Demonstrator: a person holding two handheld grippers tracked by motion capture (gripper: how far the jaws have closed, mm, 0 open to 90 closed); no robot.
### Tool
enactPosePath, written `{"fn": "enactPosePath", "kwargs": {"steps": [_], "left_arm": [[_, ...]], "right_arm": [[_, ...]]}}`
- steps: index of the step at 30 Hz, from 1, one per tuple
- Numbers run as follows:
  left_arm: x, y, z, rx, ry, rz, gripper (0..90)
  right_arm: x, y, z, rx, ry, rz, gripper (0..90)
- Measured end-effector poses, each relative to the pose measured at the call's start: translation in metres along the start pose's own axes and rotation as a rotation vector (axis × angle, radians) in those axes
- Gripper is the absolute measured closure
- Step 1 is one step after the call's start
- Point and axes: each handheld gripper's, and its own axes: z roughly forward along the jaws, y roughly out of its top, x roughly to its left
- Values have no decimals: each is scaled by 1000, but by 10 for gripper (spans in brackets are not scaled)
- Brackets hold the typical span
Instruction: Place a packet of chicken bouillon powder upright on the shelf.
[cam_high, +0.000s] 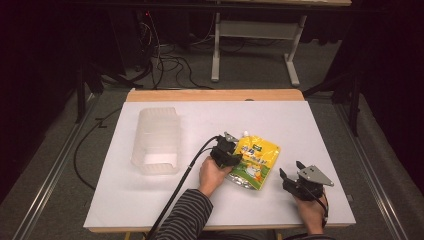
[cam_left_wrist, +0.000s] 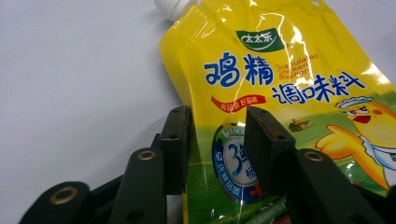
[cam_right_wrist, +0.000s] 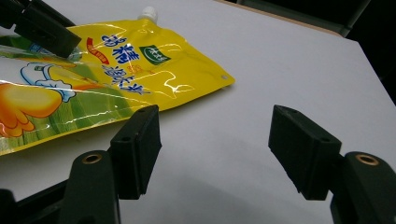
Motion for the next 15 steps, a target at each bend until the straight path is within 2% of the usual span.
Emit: {"fn": "enactPosePath", "kwargs": {"steps": [5,7,10,15], "left_arm": [[0,0,0,3,-9,-7,682],[0,0,0,4,-41,-14,760],[-1,0,0,3,-52,-7,830],[1,0,0,0,-70,-2,858]], "right_arm": [[0,0,0,-2,2,-1,346],[0,0,0,-3,2,-1,345],[0,0,0,-4,3,-1,346],[0,0,-1,-5,3,1,345]]}}
